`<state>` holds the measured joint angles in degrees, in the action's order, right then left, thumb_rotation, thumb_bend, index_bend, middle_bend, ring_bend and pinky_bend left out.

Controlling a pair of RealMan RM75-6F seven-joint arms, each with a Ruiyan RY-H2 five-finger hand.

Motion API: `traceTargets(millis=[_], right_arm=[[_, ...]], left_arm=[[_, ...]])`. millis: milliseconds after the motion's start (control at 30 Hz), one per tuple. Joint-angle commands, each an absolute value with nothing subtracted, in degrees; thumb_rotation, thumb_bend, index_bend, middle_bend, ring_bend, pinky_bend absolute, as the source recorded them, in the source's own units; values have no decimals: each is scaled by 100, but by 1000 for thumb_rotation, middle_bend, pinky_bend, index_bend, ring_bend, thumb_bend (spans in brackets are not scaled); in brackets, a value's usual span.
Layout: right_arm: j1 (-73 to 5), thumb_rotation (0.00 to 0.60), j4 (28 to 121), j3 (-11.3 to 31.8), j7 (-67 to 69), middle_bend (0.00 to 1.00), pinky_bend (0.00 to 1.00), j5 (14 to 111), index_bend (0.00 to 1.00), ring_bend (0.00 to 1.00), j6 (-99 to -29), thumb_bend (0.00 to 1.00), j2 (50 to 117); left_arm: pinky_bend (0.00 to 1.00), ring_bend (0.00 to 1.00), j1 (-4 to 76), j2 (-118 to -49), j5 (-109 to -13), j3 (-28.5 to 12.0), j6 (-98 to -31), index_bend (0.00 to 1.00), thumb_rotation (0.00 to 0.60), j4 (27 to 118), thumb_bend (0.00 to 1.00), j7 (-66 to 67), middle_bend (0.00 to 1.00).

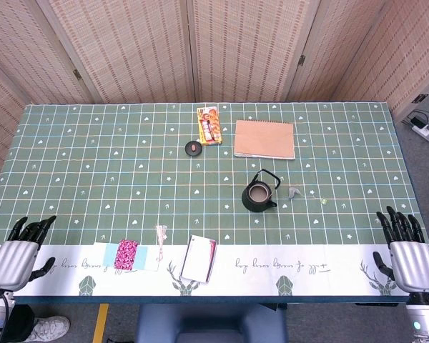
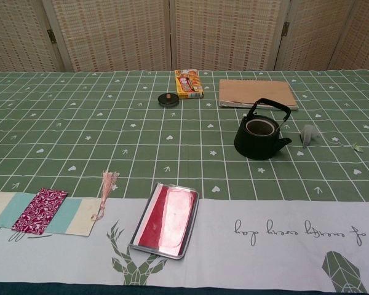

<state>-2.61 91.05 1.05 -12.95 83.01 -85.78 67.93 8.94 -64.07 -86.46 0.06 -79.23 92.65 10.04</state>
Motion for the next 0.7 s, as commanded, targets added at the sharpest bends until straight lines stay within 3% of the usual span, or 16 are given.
traceTargets(millis=[33, 300, 467, 700], right_arm=[[-251, 600, 9109, 115, -1284, 0, 0, 8301, 0, 0, -8578, 377, 6785], [-311, 600, 9022, 242, -1126, 0, 0, 8258, 0, 0, -8498, 377, 6722], [-782, 600, 9020, 432, -1164, 0, 0, 8006, 17, 0, -7689, 377, 6504], [-1360, 600, 9060, 798, -1447, 0, 0, 7690, 249, 0, -7083, 377, 6422]], left_arm=[[63, 146, 887, -6409, -8644, 9, -7934, 0, 600, 9275, 291, 1023, 131], [63, 146, 908, -6400, -8690, 31, -7900, 0, 600, 9263, 291, 940, 131], [63, 146, 917, -6371, -8657, 19, -7877, 0, 600, 9272, 291, 881, 131], [63, 146, 901, -6377, -8609, 18, -7877, 0, 600, 9298, 291, 912, 132]])
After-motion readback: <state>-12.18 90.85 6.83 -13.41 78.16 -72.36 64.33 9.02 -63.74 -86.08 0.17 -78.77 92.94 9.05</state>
